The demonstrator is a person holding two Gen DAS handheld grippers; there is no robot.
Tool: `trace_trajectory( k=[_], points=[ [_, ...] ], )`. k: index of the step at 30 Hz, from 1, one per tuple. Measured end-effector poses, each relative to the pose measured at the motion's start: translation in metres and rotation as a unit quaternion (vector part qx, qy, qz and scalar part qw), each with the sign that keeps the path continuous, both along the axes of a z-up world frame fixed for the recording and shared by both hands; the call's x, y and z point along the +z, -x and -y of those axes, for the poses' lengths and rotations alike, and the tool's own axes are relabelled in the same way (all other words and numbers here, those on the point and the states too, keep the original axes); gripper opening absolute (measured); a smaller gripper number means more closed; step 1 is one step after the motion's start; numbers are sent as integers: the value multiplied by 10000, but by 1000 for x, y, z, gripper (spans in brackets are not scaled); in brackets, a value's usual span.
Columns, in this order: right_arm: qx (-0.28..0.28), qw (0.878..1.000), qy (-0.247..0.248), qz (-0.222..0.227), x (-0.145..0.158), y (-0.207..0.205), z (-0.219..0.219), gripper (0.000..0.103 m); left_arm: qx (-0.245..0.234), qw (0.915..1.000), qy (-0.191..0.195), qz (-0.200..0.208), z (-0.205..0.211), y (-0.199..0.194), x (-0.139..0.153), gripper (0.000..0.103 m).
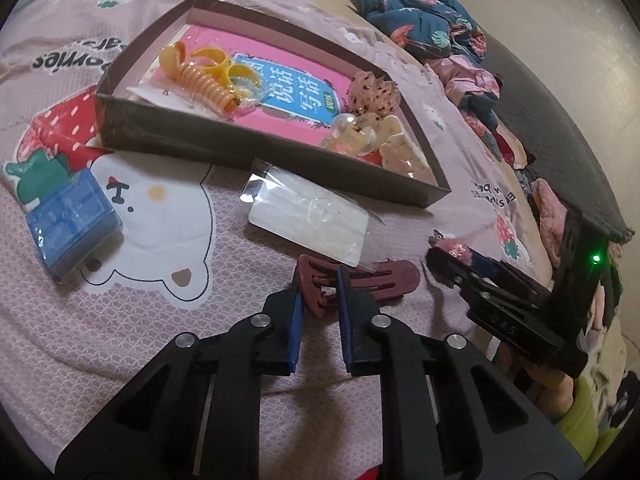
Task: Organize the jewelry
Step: 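Grasp the maroon claw clip with the left tool while the right tool grasps the pink pom clip, then carry the claw clip left and pom clip right into the tray box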
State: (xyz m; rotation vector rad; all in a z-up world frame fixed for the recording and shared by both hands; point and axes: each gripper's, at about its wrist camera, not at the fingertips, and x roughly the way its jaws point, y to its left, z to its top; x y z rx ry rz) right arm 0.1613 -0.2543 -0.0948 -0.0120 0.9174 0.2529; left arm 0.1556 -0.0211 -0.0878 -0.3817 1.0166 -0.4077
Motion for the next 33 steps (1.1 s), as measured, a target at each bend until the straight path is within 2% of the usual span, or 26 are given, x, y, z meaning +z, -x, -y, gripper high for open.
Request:
trace_trajectory(
  k=[1,4,17,26,33],
  points=[
    [41,10000,19,-9,-2,-1,-1,31,-21,10000,-24,17,2,0,1,7],
    [68,10000,-41,3,-6,0,-1,29,-104,9998,-131,116,6,5,5,6],
    [144,9995,-192,195,6,31,8,28,-156,9990,-271,311,3,27,17,3],
    [257,9989,-177,338,17,47,3,28,18,9965,-433,708,-8,46,47,1],
    [393,9976,-231,523,33,56,-4,28,212,9950,-406,886,-22,53,65,1]
  ],
)
